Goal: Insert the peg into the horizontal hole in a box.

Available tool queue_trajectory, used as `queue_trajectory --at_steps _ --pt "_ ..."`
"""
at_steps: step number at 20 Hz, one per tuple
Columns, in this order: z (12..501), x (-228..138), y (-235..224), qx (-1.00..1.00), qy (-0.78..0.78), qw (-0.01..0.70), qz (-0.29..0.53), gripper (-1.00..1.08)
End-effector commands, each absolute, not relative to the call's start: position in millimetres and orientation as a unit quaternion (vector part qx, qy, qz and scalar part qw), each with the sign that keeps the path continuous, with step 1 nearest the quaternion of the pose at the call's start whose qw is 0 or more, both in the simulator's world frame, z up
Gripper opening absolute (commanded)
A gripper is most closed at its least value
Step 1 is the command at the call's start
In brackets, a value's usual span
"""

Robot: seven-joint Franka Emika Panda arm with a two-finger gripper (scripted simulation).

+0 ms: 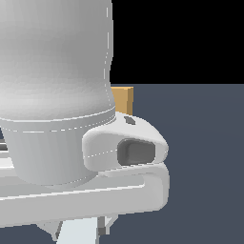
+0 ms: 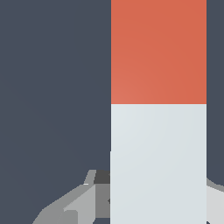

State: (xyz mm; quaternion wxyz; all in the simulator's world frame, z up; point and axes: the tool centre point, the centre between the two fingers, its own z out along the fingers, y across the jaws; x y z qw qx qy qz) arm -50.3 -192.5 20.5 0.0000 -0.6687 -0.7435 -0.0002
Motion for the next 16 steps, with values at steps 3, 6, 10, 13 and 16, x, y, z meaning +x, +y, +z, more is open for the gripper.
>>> queue_trajectory --at_steps 3,6,10,13,16 --pt "21 -52 -189 -0.671 -0.742 0.000 0.000 -1.00" --pt "22 -55 -182 -0.674 -0.738 0.000 0.000 -1.00" --pt "25 -61 -165 -0.683 -0.730 0.000 0.000 -1.00" --pt "27 -68 -148 -0.692 -0.722 0.000 0.000 -1.00" --pt "31 -75 -127 -0.703 -0.712 0.000 0.000 -1.00"
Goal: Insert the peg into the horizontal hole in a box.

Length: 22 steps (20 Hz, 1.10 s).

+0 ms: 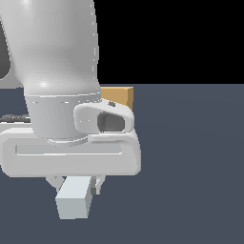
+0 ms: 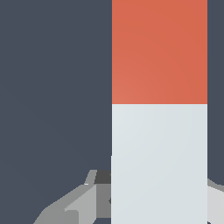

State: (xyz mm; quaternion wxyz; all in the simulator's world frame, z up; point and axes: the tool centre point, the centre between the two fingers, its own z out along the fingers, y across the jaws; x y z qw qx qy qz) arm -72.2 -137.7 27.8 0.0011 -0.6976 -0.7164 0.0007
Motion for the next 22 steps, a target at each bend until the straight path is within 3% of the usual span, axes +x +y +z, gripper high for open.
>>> queue_trajectory --at_steps 1,14,22 --pt "32 -77 -119 -0.706 -0.708 0.000 0.000 -1.00" --pt "48 -98 -12 -0.756 -0.655 0.000 0.000 -1.00" --pt "54 -101 30 -0.773 -0.634 0.000 0.000 -1.00"
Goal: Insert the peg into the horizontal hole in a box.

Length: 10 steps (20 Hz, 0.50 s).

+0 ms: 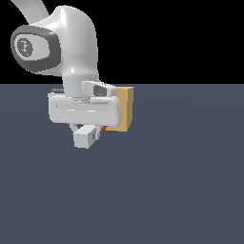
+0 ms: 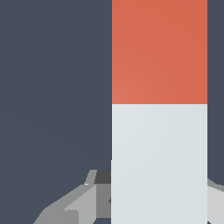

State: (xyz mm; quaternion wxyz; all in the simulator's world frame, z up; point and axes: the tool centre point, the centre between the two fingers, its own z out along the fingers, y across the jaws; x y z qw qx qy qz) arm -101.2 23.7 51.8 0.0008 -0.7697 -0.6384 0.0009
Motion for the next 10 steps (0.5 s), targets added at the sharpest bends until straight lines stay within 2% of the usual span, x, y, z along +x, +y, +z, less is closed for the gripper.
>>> queue_trajectory --at_steps 1,10 --pt "54 -100 33 -0.774 -0.633 0.000 0.000 -1.00" --pt "56 -100 46 -0.780 -0.626 0.000 0.000 -1.00"
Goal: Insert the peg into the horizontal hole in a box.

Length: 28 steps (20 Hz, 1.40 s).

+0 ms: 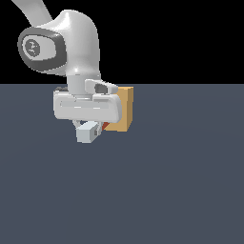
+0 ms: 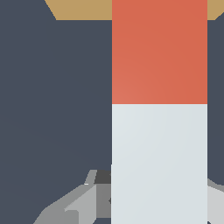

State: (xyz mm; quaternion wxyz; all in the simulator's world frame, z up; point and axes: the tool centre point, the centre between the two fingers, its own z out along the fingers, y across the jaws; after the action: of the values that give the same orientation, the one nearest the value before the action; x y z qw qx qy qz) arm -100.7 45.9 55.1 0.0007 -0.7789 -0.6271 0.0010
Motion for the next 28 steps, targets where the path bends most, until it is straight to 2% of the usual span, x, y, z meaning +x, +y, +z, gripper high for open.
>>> queue_trajectory --at_steps 1,15,28 --pt "56 -100 46 -0.780 -0.626 0.000 0.000 -1.00" --pt "56 -97 52 -0.779 -0.627 0.000 0.000 -1.00" --pt "57 -81 128 -0.779 -0.627 0.000 -0.001 -1.00"
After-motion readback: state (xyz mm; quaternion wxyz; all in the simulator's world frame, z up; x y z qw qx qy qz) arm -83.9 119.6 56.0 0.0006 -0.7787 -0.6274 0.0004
